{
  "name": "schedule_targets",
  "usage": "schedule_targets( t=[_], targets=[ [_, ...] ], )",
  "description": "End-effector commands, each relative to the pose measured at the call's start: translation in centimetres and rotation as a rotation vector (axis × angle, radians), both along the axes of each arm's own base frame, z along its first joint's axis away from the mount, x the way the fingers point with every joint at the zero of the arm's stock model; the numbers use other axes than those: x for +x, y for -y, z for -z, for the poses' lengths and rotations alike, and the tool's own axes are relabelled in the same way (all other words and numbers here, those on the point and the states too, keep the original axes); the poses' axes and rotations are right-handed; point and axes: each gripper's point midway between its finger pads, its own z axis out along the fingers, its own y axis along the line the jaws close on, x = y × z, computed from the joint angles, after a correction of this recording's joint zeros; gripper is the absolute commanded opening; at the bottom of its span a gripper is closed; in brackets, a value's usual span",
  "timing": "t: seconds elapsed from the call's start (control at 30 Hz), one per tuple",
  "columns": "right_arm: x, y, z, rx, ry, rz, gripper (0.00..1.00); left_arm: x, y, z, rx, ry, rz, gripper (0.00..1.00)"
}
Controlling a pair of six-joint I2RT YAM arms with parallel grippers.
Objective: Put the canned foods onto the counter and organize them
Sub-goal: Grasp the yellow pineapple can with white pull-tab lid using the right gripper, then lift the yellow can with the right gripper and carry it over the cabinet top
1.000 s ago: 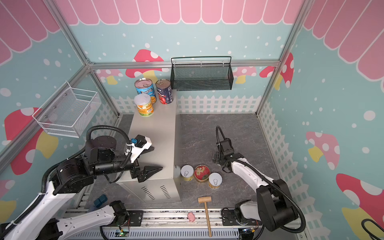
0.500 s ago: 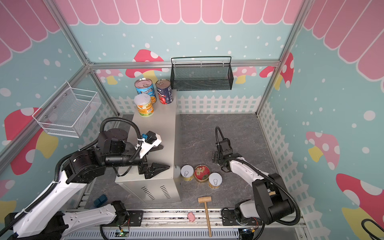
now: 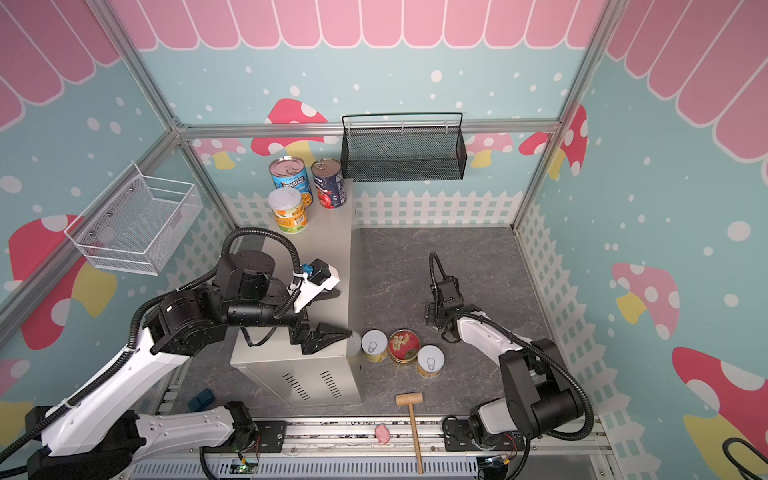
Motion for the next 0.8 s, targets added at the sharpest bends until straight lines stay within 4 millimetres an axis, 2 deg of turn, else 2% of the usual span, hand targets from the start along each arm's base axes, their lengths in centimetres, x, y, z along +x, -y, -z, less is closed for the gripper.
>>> schedule_targets(
  t=[0.0, 0.13, 0.43, 0.6, 0.77],
  targets=[
    [1.4, -0.3, -0.9, -0.004, 0.03, -0.007, 0.74, -0.2, 0.1, -0.6, 0.003, 0.028, 0.018, 1.0],
    [2.2, -0.8, -1.5, -0.007, 0.048, -0.038, 0.69, -0.2, 0.1, -0.5, 0.007, 0.031, 0.015, 1.0],
    [4.0, -2.1, -5.8, 0.007, 0.179, -0.13, 0.65, 0.0, -0.8, -0.6, 0.011, 0.071, -0.022, 1.0],
    [5.1, -3.4, -8.6, 0.031, 0.251, -0.203, 0.63, 0.1, -1.2, -1.0, -0.002, 0.09, -0.042, 1.0],
    [5.8, -4.8, -12.4, 0.05, 0.344, -0.296, 0.62, 0.3, -1.8, -1.0, 0.002, 0.108, -0.074, 1.0]
  ],
)
